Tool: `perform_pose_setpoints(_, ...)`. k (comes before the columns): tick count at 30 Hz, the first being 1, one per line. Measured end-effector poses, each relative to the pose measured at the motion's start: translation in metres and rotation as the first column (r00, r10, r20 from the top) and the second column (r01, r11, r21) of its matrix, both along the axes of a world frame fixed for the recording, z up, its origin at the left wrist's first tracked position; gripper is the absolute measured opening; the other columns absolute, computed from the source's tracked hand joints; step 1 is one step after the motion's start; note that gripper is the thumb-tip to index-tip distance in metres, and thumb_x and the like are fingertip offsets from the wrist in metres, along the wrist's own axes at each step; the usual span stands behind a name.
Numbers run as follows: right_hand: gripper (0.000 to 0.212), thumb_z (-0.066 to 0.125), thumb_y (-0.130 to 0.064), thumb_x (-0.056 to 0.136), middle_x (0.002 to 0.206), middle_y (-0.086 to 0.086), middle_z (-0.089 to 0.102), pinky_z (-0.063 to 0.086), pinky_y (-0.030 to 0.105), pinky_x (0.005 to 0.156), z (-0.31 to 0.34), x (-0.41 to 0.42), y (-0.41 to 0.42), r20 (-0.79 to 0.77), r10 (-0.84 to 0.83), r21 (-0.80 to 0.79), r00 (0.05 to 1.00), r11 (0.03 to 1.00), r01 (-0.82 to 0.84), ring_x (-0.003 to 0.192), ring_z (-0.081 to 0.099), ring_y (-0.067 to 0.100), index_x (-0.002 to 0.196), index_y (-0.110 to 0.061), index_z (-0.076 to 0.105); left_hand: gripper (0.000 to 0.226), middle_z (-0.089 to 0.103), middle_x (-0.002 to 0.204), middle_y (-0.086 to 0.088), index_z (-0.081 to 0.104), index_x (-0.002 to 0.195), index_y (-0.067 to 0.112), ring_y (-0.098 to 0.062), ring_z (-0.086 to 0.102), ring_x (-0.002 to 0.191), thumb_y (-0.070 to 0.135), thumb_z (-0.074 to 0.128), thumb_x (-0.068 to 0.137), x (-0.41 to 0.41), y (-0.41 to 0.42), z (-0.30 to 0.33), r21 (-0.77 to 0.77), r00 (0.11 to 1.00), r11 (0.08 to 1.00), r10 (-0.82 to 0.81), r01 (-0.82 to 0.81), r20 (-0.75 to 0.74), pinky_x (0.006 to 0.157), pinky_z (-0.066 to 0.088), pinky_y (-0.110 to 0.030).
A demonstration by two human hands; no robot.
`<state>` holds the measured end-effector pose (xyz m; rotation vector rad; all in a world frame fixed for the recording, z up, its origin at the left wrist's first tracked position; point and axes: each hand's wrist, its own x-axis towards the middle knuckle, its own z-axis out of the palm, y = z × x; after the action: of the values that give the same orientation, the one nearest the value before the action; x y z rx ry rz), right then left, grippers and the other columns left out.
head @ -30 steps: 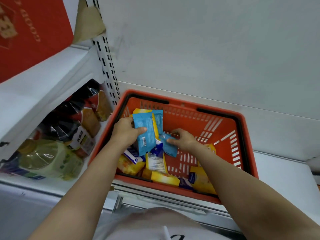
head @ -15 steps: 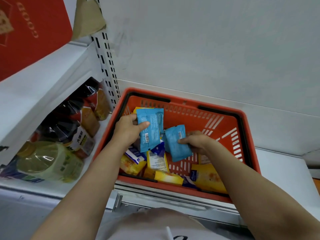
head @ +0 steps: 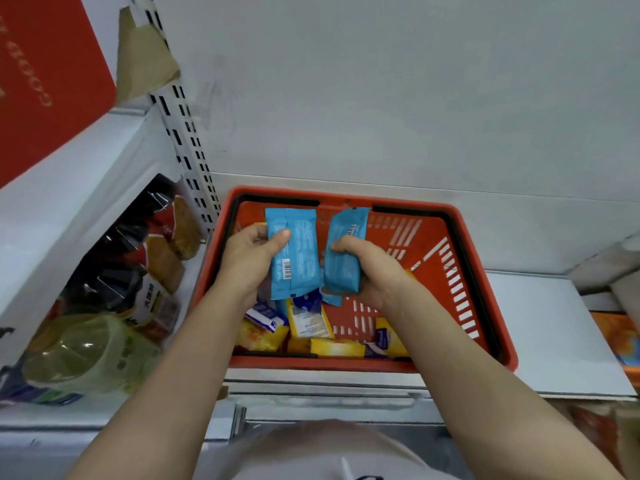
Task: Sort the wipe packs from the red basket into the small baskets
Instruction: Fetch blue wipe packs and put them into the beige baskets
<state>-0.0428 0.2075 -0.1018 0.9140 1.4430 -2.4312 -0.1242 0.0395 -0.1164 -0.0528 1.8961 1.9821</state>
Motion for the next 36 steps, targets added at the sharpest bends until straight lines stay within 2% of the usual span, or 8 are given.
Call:
perform_pose_setpoints(4,0.069,0.081,-0.062,0.064,0.103,0.006,0.074,0.058,0.051,0.084,0.006,0.004,-0.006,0.029,0.032,0.082,0.999,0.996,-0.034,0.103,0.069,0.027,0.109,-0.011,0.068,0.009,0.077,0.087,-0.003,0.069,0.095,0.018,-0.022,0.075,0.081,0.023,0.072,0.089,0.0,0.0,0.003,-0.011,0.999,1.0,0.0,-0.001,-0.047,0.068,0.06,-0.039)
perform_pose_setpoints(10,0.035,0.068,0.006,0.084,0.111,0.016,0.073,0.06,0.046,0.08,0.005,0.021,-0.014,-0.038,-0.121,0.097,0.992,0.987,0.125,0.096,0.071,0.028,0.117,-0.003,0.06,0.009,0.077,0.081,-0.003,0.069,0.093,0.015,-0.021,0.075,0.076,0.024,0.07,0.091,0.004,0.009,0.009,0.063,1.0,0.998,-0.02,0.02,-0.004,0.06,0.06,-0.035)
perform_pose_setpoints(20,0.011,0.066,-0.004,0.09,0.102,0.012,0.074,0.062,0.037,0.069,0.025,0.103,0.013,-0.152,-0.333,0.259,0.93,0.895,0.363,0.082,0.074,0.02,0.101,-0.008,0.064,0.003,0.077,0.081,0.002,0.068,0.093,0.019,-0.018,0.074,0.077,0.019,0.07,0.09,0.068,0.054,0.034,0.091,0.986,0.983,-0.152,0.158,-0.065,0.063,0.06,-0.032)
perform_pose_setpoints(23,0.037,0.068,0.002,0.087,0.105,0.013,0.073,0.06,0.037,0.064,0.032,0.158,0.04,-0.24,-0.5,0.295,0.832,0.779,0.553,0.087,0.073,0.026,0.12,-0.005,0.056,0.006,0.076,0.073,0.004,0.066,0.091,0.016,-0.011,0.072,0.07,0.011,0.069,0.09,0.116,0.087,0.041,0.113,0.973,0.969,-0.21,0.22,-0.094,0.063,0.059,-0.027)
perform_pose_setpoints(27,0.075,0.068,0.011,0.082,0.105,0.013,0.07,0.059,0.039,0.062,0.035,0.27,0.077,-0.335,-0.612,0.238,0.716,0.681,0.693,0.089,0.074,0.025,0.137,-0.03,0.038,0.007,0.072,0.064,0.01,0.064,0.089,0.014,-0.001,0.067,0.056,0.008,0.068,0.09,0.205,0.134,0.04,0.103,0.949,0.948,-0.285,0.3,-0.137,0.05,0.05,-0.016)
perform_pose_setpoints(31,0.045,0.067,0.005,0.084,0.112,0.017,0.069,0.06,0.042,0.065,0.029,0.402,0.108,-0.359,-0.748,0.226,0.558,0.51,0.83,0.094,0.072,0.032,0.122,-0.017,0.056,0.018,0.074,0.087,-0.003,0.06,0.103,0.017,-0.014,0.071,0.07,0.009,0.069,0.089,0.317,0.181,0.031,0.098,0.91,0.907,-0.398,0.41,-0.117,0.063,0.058,-0.029)
perform_pose_setpoints(33,0.033,0.067,0.002,0.087,0.116,0.018,0.069,0.059,0.047,0.074,0.025,0.467,0.12,-0.356,-0.816,0.165,0.454,0.424,0.891,0.101,0.07,0.037,0.115,-0.015,0.06,0.035,0.073,0.088,-0.004,0.055,0.115,0.025,-0.017,0.073,0.07,0.006,0.068,0.089,0.374,0.199,0.027,0.103,0.882,0.878,-0.456,0.468,-0.121,0.059,0.059,-0.032)
perform_pose_setpoints(36,0.033,0.068,-0.006,0.089,0.117,0.015,0.07,0.06,0.042,0.077,0.021,0.56,0.137,-0.312,-0.884,0.216,0.349,0.291,0.932,0.101,0.07,0.031,0.121,-0.013,0.06,0.045,0.073,0.088,-0.009,0.055,0.117,0.038,-0.02,0.074,0.074,0.003,0.064,0.09,0.455,0.223,0.023,0.104,0.811,0.806,-0.57,0.583,-0.133,0.058,0.06,-0.034)
